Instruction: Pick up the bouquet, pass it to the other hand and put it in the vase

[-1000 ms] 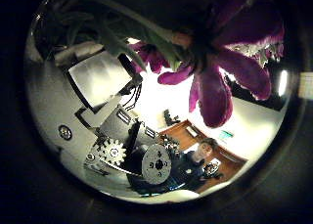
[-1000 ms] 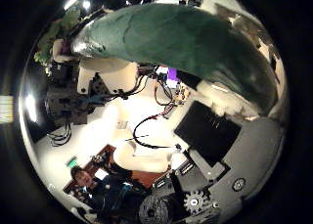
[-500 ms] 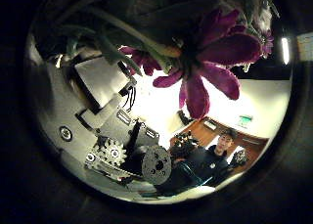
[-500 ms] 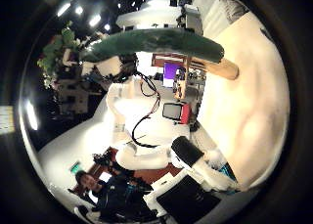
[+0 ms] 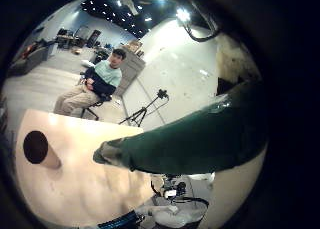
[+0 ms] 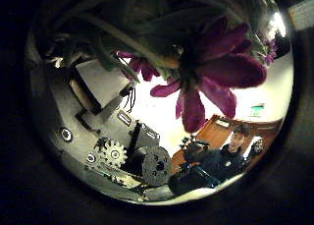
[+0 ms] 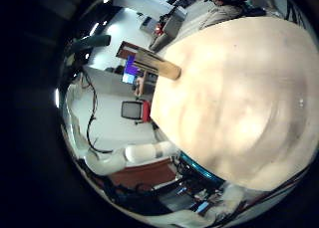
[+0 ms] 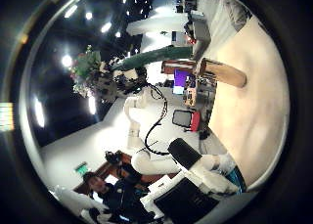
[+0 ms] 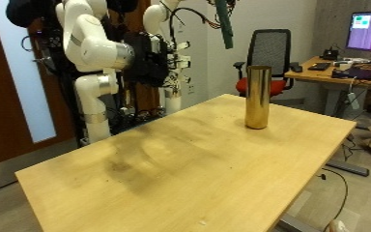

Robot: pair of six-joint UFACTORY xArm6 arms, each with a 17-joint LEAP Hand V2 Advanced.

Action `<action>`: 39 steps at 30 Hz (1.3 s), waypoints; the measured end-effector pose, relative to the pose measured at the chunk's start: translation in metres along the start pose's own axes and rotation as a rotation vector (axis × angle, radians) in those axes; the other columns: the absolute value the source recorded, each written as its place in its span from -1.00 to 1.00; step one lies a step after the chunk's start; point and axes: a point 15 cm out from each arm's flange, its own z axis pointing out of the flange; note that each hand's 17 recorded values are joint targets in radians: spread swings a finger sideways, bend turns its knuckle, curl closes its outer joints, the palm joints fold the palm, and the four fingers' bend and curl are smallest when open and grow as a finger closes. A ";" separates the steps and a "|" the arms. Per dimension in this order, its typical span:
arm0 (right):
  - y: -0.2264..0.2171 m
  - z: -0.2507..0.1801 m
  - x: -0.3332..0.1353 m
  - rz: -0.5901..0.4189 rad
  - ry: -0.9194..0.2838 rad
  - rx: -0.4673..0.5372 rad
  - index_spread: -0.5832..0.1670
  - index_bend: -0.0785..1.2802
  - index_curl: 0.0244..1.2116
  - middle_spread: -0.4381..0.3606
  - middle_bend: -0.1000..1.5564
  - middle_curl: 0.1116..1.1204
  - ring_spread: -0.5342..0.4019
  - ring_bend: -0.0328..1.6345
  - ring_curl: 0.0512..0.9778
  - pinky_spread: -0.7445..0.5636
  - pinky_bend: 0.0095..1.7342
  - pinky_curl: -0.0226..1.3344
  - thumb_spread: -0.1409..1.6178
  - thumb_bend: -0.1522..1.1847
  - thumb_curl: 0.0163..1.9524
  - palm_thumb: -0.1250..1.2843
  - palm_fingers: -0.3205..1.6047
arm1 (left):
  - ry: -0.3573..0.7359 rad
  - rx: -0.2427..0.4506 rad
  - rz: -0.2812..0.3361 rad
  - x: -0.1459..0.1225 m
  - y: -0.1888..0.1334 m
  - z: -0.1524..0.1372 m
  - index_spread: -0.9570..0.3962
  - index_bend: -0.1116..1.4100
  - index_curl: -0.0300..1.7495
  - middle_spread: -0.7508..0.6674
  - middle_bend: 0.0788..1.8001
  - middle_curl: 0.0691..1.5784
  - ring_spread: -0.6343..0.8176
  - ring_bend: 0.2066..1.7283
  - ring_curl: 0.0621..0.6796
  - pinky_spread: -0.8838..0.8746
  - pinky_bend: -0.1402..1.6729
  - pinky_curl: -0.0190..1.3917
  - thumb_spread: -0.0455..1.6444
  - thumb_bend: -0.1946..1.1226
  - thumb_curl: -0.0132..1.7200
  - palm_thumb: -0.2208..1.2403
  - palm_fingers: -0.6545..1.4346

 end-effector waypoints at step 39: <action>0.023 0.010 0.015 0.050 -0.010 0.014 -0.33 -0.64 -0.59 0.50 -0.67 -0.73 0.57 -0.67 -0.54 0.65 -0.63 -0.49 0.27 -0.81 -0.60 0.11 -0.69 | -0.041 0.075 -0.091 -0.090 -0.003 -0.078 -0.37 -0.58 0.88 -0.81 0.02 0.44 -0.73 0.49 0.76 -0.79 0.12 -0.07 -0.95 -0.74 0.03 0.91 0.65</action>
